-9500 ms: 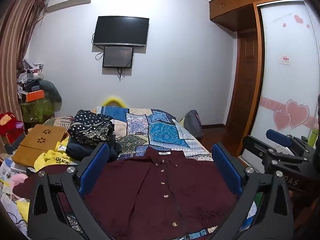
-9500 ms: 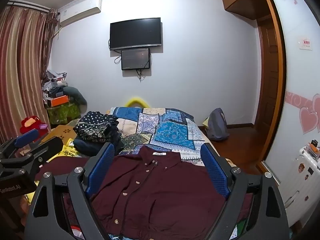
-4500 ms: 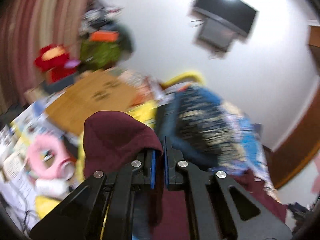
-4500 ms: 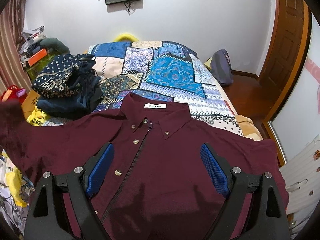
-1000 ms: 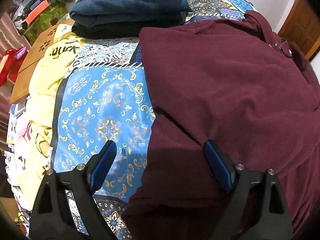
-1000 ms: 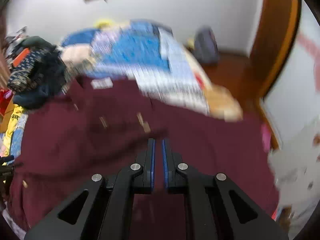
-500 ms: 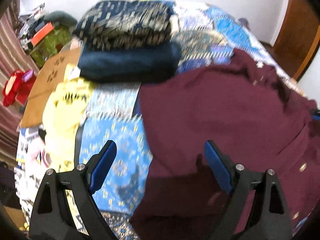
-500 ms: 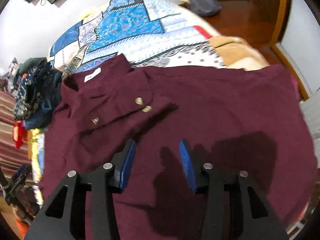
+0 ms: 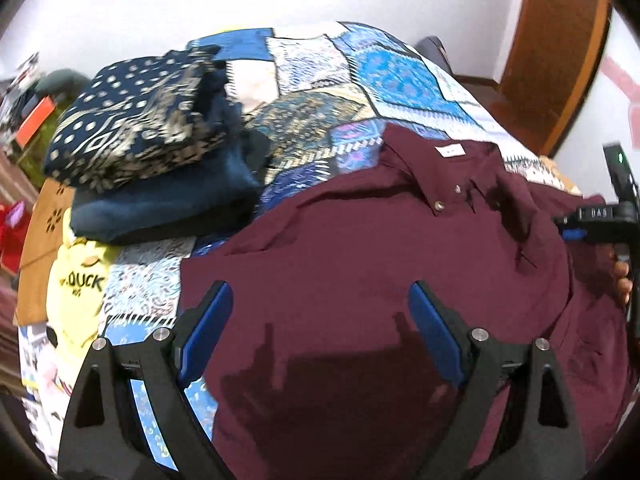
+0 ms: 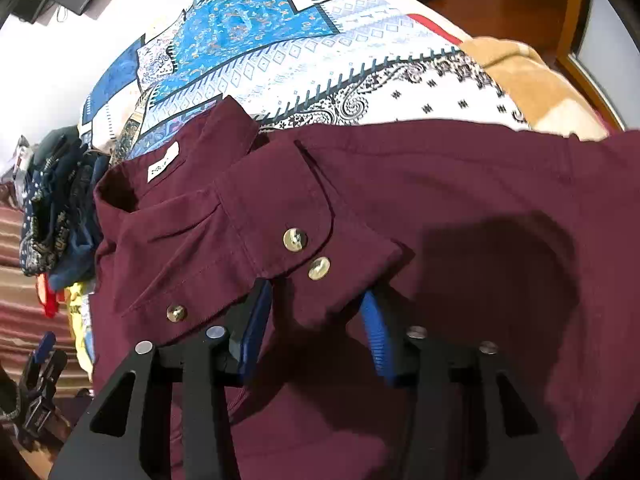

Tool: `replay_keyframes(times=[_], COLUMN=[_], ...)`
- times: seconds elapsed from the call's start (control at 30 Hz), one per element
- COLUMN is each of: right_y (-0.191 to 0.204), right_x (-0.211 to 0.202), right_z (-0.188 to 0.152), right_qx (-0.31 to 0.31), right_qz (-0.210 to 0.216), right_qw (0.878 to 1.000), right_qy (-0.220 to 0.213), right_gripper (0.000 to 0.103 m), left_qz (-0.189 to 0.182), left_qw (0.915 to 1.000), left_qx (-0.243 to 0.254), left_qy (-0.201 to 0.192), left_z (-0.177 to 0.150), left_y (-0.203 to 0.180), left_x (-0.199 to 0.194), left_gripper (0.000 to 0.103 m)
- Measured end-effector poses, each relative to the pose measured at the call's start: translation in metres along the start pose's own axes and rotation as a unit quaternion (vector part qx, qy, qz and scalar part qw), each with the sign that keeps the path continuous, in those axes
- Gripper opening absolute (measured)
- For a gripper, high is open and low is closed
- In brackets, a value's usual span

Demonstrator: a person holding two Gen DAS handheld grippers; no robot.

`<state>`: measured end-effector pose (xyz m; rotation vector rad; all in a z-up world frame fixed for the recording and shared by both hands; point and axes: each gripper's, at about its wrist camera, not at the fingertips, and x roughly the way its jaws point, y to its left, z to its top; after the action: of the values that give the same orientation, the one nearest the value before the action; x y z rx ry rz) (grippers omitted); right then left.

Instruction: Fold large clothes

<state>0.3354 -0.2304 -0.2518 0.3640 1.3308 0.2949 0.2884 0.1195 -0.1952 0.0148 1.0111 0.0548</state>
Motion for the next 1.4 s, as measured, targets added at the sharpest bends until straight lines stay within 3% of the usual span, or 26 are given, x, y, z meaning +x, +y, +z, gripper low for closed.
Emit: replay_keyframes(times=[0.03, 0.13, 0.4, 0.57, 0.73, 0.9, 1.07, 1.17, 1.23, 1.4], right_y=[0.000, 0.006, 0.021, 0.016, -0.008, -0.047, -0.049, -0.038, -0.028, -0.039], right_x=[-0.002, -0.006, -0.066, -0.090, -0.072, -0.054, -0.070, -0.088, -0.105, -0.140], right_z=[0.001, 0.003, -0.001, -0.019, -0.029, -0.033, -0.034, -0.037, -0.040, -0.048], right_qx=[-0.001, -0.015, -0.064, -0.076, -0.056, 0.023, 0.044, 0.014, -0.021, -0.038], right_qz=[0.001, 0.003, -0.016, -0.033, -0.030, 0.017, 0.036, -0.001, -0.060, -0.105], right_qw=[1.000, 1.000, 0.989, 0.983, 0.990, 0.998, 0.997, 0.997, 0.991, 0.980], right_qy=[-0.008, -0.025, -0.136, -0.166, -0.124, -0.063, -0.049, -0.077, -0.115, -0.163], right_gripper=[0.026, 0.018, 0.016, 0.016, 0.018, 0.022, 0.025, 0.025, 0.027, 0.040], left_qz=[-0.002, 0.001, -0.009, -0.015, -0.028, -0.031, -0.040, -0.041, -0.042, -0.043], left_qw=[1.0000, 0.9997, 0.9992, 0.9990, 0.9986, 0.9978, 0.9975, 0.9974, 0.9975, 0.9982], left_qx=[0.005, 0.022, 0.038, 0.042, 0.039, 0.035, 0.018, 0.008, 0.007, 0.020], left_qy=[0.003, 0.007, 0.004, -0.001, 0.020, 0.046, 0.056, 0.058, 0.057, 0.037], left_z=[0.000, -0.002, -0.004, -0.005, -0.012, -0.026, -0.033, -0.032, -0.030, -0.019], left_y=[-0.004, -0.015, -0.031, -0.040, -0.046, -0.051, -0.049, -0.048, -0.049, -0.060], left_x=[0.002, 0.008, 0.003, -0.003, 0.005, 0.015, 0.017, 0.015, 0.012, -0.004], left_gripper=[0.089, 0.089, 0.089, 0.089, 0.089, 0.089, 0.090, 0.090, 0.089, 0.090])
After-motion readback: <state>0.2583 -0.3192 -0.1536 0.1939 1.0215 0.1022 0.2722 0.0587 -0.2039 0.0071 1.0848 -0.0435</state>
